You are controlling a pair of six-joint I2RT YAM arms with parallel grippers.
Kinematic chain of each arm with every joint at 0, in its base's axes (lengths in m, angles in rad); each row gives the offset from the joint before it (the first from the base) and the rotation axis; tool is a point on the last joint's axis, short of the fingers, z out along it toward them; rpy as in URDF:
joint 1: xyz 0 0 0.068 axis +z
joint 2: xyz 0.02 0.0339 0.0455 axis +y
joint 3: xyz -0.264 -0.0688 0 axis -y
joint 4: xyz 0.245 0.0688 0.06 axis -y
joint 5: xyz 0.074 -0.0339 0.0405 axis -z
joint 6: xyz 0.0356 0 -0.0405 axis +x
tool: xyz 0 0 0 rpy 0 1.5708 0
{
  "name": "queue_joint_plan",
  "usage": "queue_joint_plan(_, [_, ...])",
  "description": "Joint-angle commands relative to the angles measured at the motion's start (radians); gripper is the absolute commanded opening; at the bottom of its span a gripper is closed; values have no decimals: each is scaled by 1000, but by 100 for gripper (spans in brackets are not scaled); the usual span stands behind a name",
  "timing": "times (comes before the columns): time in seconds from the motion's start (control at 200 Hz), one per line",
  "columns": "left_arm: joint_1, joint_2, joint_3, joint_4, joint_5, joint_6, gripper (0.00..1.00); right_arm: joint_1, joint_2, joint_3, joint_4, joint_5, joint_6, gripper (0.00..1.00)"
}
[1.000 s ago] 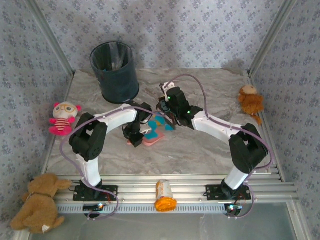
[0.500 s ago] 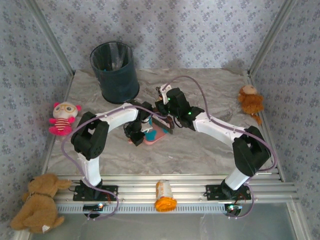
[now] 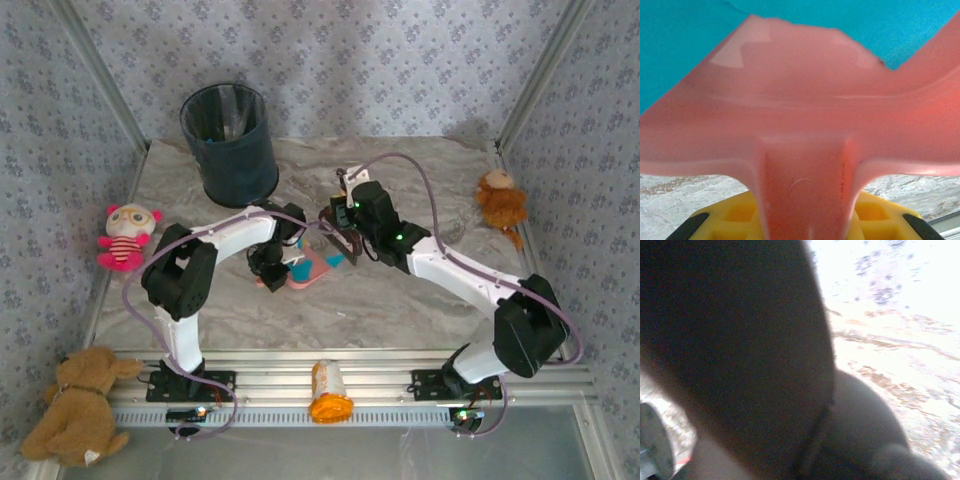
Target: Sweep away the paper scraps from the table
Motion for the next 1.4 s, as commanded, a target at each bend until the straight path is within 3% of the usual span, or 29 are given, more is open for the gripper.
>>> queue_joint_plan(0.0, [-6,-43,-25,-58,-29,17,0,-10,-45,-23,-7,185,62,0])
queue_joint_plan(0.215, [-33,-67,-56,-64,-36,42,0,7,-54,-52,-113,359,163,0])
queue_joint_plan(0.53, [-84,-45,-41,-78,-50,61,0,50,-9,-87,-103,379,266,0])
queue_joint_plan(0.944, [-94,69,78,-100,-31,61,0,80,41,-80,-28,217,271,0])
queue_joint_plan(1.394, [-91,94,135,-102,-55,85,0,80,0,-56,-30,48,219,0])
